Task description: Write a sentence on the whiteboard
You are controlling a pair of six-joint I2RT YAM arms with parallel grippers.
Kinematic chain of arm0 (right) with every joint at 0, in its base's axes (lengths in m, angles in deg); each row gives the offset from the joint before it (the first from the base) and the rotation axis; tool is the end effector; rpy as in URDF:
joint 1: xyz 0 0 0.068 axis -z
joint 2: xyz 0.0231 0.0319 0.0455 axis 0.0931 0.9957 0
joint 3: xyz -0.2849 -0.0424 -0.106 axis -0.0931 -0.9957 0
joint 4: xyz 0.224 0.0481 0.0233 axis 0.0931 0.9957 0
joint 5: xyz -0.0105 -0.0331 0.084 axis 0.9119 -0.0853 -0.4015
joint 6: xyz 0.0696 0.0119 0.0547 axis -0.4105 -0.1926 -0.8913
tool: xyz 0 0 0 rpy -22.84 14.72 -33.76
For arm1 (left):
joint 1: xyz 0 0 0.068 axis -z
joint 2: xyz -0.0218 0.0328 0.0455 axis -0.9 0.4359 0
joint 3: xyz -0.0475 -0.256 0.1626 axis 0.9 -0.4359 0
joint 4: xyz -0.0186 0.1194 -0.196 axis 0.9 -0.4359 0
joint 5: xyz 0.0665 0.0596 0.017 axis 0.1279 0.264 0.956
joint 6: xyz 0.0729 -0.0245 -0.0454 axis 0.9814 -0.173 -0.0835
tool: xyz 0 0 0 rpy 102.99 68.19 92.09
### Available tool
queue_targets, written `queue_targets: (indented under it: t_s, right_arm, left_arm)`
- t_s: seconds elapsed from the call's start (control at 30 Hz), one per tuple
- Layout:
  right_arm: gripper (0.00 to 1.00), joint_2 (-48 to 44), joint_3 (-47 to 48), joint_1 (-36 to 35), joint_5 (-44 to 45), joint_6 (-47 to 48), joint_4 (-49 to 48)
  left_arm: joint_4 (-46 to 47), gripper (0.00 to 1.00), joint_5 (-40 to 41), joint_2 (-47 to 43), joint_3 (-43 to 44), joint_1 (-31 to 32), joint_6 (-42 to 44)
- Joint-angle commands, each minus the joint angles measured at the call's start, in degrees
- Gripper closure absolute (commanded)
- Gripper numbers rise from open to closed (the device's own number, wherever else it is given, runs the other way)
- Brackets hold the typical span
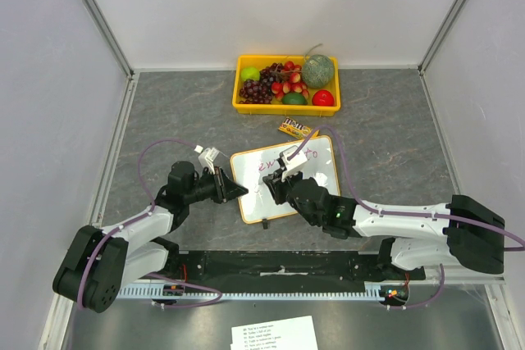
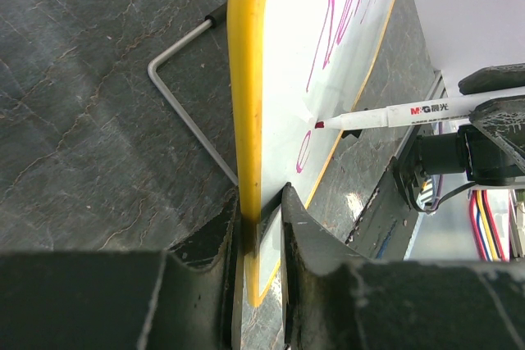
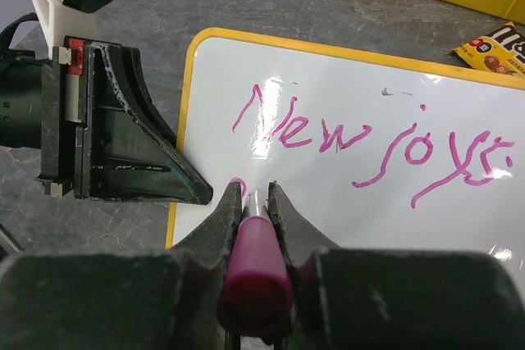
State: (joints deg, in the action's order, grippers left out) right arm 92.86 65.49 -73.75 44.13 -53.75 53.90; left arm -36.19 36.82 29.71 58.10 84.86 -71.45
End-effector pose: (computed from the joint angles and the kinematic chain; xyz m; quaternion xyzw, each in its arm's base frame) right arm 0.1375 0.2364 0.2817 -0.1287 0.7708 0.2853 0.5549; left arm 0.1592 -0.1110 0.1960 0.0772 0.8140 -0.4694 0.3332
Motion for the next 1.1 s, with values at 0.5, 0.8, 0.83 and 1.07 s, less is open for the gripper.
queue_targets:
  t_s: [0.5,0.8,0.83,1.07]
  right_arm:
    - [1.00,-2.6,-3.3,0.3,-2.2,-2.7,1.5]
    - [1.00,-2.4,-3.4,0.2,-1.5,-3.2,0.0]
    - [1.00,-2.4,-3.3,0.3,-1.0,-3.1,-0.4]
    - [1.00,-2.2,-1.6,0.3,1.1,-1.7,-2.3]
  left_arm:
    - [-2.2,0.98,3.2,0.9,0.8,0.1,4.1]
    - [-2.2,0.98,3.2,0.9,0.8,0.0,4.1]
    - [-2.2,0.98,3.2,1.0,0.8,0.1,4.1]
    - [-2.2,0.98,3.1,1.0,0.8,0.1,4.1]
